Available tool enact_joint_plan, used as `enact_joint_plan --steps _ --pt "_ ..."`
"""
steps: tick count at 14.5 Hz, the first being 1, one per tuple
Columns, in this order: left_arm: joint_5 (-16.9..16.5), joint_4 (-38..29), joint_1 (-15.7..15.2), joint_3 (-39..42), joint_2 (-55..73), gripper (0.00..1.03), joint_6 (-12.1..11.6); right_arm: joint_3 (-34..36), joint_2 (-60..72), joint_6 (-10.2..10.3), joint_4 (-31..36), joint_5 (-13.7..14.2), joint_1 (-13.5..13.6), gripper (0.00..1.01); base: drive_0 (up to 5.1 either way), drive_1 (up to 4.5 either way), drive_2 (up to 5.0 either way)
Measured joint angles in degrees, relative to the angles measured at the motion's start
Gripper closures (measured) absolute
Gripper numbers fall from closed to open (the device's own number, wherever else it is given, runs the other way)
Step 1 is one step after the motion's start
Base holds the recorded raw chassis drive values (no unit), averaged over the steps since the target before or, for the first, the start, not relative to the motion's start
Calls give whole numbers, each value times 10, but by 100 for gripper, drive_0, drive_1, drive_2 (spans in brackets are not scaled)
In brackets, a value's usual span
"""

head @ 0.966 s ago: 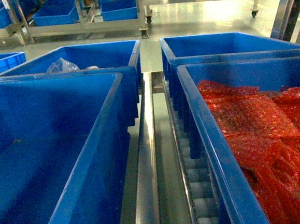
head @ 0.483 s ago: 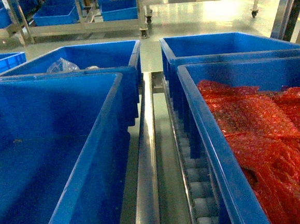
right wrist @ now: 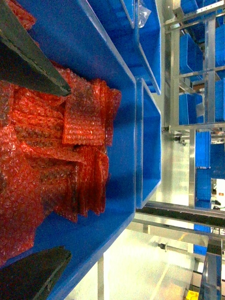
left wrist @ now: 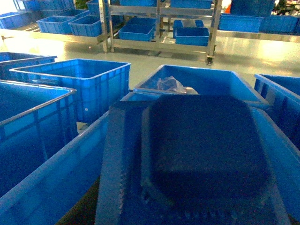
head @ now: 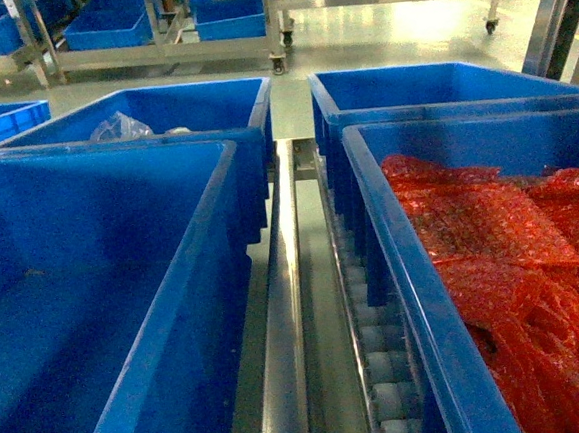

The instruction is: Pick blue part to blue bin on bottom shelf

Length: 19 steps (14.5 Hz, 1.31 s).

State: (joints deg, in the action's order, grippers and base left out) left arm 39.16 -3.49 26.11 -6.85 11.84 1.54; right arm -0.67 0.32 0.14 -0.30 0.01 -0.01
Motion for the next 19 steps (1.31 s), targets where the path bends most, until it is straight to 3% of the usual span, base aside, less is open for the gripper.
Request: enact_joint_plan --steps 19 --pt "0 0 0 0 0 60 0 0 0 0 0 0 0 3 0 0 0"
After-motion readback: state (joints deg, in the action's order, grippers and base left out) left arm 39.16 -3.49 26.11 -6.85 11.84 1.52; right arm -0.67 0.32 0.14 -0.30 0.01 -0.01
